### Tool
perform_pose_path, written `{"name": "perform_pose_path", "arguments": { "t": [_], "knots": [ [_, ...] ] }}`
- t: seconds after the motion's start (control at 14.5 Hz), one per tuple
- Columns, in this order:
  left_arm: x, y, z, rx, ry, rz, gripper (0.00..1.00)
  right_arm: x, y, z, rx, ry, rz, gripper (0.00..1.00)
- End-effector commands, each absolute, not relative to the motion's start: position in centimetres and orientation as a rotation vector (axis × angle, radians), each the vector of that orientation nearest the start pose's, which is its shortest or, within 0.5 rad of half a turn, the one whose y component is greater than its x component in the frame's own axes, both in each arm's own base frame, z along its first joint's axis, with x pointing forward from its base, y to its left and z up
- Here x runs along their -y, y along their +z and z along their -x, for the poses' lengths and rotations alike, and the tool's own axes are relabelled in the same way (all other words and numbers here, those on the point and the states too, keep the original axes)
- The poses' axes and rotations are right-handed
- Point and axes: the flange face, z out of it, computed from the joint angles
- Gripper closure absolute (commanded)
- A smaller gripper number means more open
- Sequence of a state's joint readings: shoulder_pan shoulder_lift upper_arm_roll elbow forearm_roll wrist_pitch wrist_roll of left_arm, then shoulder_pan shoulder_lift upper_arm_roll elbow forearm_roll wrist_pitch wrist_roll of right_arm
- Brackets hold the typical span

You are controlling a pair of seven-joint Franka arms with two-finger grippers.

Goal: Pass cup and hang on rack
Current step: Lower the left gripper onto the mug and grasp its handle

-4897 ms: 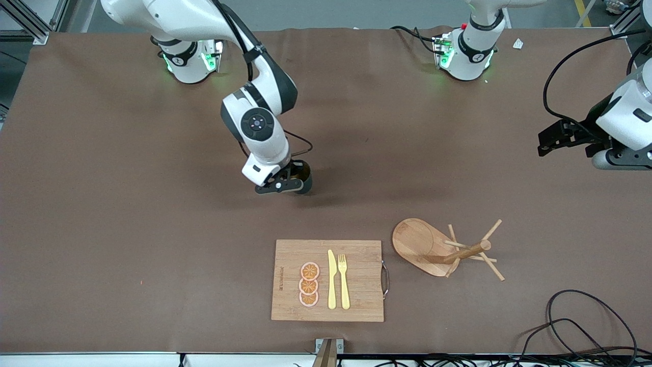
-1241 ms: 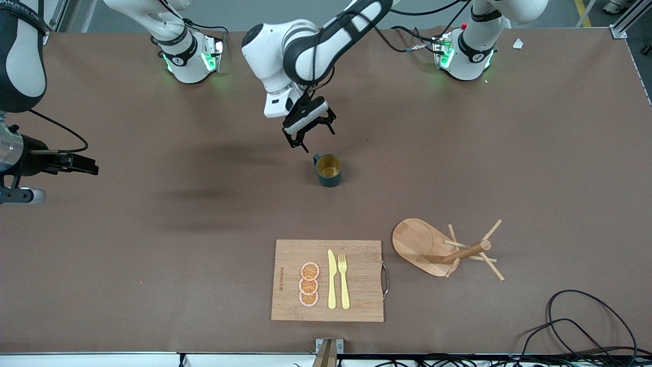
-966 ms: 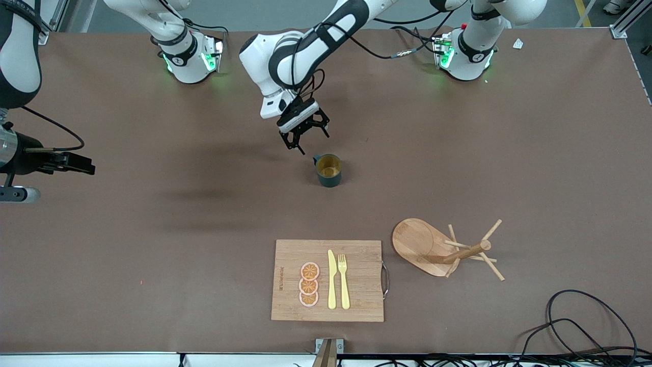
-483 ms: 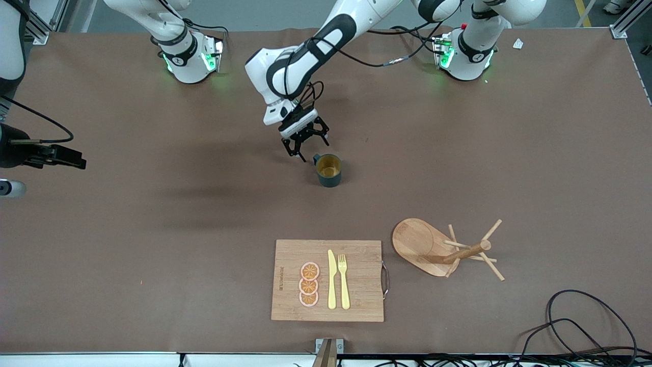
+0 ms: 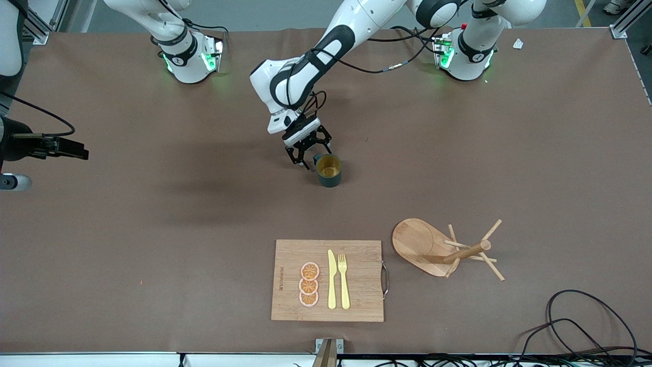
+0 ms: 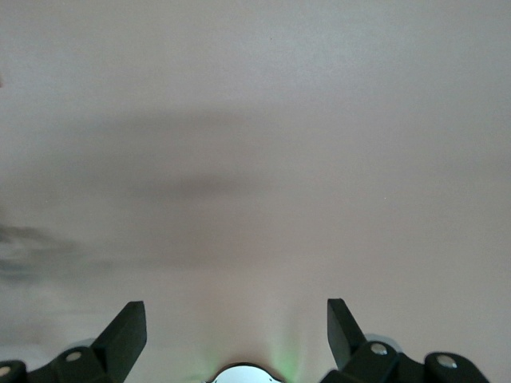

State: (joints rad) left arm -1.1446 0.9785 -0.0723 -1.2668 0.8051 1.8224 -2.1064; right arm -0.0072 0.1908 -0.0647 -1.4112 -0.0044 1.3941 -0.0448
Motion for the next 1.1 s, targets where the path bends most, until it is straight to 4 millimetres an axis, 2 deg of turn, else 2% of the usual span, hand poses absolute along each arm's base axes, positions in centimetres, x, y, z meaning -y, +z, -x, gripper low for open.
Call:
{"name": "perform_pose_path", "arguments": {
  "t": [0.0, 0.28, 0.48, 0.62, 0.83, 0.97, 1.03],
  "knots": [
    [64.7, 14.9, -31.4, 0.679, -0.996, 2.563, 0.28, 4.4, 59.8, -56.4, -0.054, 0.289, 3.115, 0.00],
    [65.0, 14.8, -31.2, 0.731, -1.005, 2.586, 0.54, 4.6, 61.3, -54.2, -0.061, 0.260, 3.114, 0.00],
    [65.0, 14.8, -31.3, 0.732, -1.003, 2.592, 0.74, 4.4, 62.1, -53.6, -0.056, 0.241, 3.116, 0.00],
    [65.0, 14.8, -31.3, 0.729, -1.002, 2.593, 0.84, 4.3, 62.9, -53.0, -0.052, 0.219, 3.118, 0.00],
    [64.9, 15.0, -31.6, 0.724, -0.999, 2.593, 0.89, 4.5, 63.5, -51.7, -0.061, 0.217, 3.116, 0.00],
    [65.0, 16.7, -32.4, 0.742, -0.996, 2.604, 0.94, 4.5, 63.6, -50.6, -0.060, 0.207, 3.115, 0.00],
    [64.8, 18.2, -33.4, 0.766, -0.984, 2.610, 0.95, 4.5, 63.7, -50.5, -0.063, 0.200, 3.115, 0.00]
  ]
}}
